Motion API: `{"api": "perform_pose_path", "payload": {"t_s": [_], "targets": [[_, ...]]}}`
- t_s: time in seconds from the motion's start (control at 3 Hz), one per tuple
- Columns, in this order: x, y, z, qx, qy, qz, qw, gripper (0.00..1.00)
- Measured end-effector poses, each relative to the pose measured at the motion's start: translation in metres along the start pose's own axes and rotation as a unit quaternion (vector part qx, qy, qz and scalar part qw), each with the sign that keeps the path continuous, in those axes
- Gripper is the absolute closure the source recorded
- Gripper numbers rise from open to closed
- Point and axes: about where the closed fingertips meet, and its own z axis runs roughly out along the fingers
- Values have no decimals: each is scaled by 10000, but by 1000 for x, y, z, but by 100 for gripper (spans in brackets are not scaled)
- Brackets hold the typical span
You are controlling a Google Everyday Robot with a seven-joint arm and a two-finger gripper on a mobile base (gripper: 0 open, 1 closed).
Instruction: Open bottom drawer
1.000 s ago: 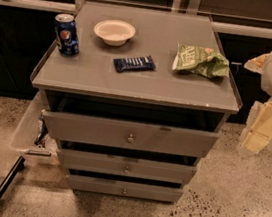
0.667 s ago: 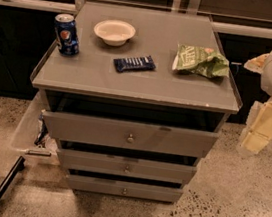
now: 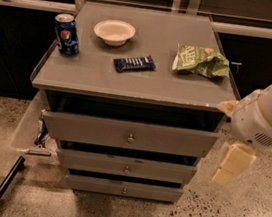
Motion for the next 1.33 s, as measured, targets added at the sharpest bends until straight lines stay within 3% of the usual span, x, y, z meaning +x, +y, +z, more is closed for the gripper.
{"api": "perform_pose_path", "payload": {"t_s": [0.67, 1.0, 1.33], "targets": [[26, 22, 109, -671, 136, -5, 9977, 0], [26, 22, 109, -671, 136, -4, 9977, 0], [34, 28, 127, -853, 88, 77, 9963, 0]]}}
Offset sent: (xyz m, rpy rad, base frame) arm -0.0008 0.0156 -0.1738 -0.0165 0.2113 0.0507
